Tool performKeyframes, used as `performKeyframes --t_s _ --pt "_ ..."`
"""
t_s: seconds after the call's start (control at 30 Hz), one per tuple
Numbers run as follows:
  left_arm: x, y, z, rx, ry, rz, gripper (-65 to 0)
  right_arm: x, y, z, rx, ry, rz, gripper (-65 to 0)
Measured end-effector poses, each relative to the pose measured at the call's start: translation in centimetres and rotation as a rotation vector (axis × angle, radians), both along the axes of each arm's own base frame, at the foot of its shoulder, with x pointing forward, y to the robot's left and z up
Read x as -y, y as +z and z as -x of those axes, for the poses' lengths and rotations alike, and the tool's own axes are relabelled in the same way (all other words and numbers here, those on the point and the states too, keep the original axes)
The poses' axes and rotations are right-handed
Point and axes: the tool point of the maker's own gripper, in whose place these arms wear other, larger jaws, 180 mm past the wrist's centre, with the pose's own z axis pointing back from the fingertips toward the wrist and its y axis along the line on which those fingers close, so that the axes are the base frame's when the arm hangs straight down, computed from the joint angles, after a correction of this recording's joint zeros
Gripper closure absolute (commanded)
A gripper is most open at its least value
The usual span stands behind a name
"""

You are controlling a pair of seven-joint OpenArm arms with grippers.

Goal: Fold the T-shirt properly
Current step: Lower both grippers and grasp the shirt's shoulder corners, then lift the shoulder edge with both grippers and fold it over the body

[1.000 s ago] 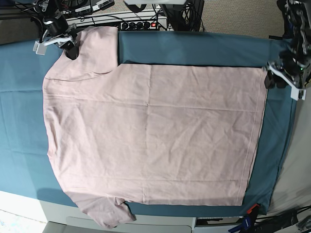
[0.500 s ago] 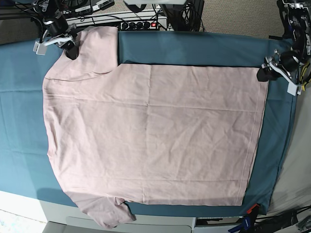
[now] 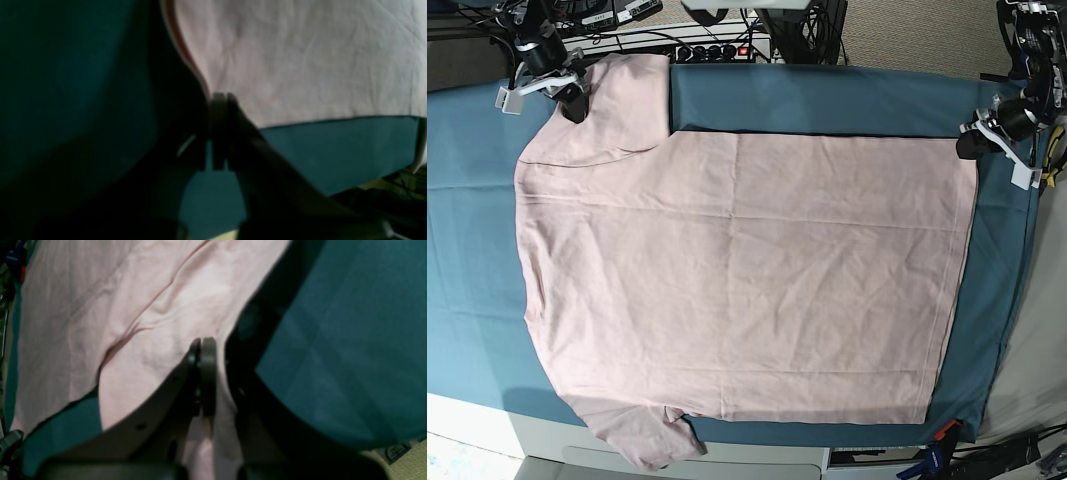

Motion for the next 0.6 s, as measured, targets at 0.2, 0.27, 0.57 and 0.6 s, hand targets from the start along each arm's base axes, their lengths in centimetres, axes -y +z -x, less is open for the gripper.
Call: performKeyframes --t_s 0.2,0.27,0.57,0.6 --pt "0.5 -0.2 2.2 -0.028 -0.032 -0.007 0.0 1.4 0.1 1.9 -0.056 0.06 0.056 0.0" --pt "0.4 -0.1 3.5 -0.043 -0.039 -0.013 0.0 1.7 0.1 2.7 -0.07 0.063 0.064 0.0" --pt "-2.9 1.9 7.8 -0.071 0.026 -0.084 0.0 1.9 -0.4 6.9 -0.17 0.078 0.034 0.0" --pt "-2.9 1.8 8.4 -0.079 0.014 -0.086 0.0 1.9 -1.0 7.9 -0.216 0.081 0.035 0.0"
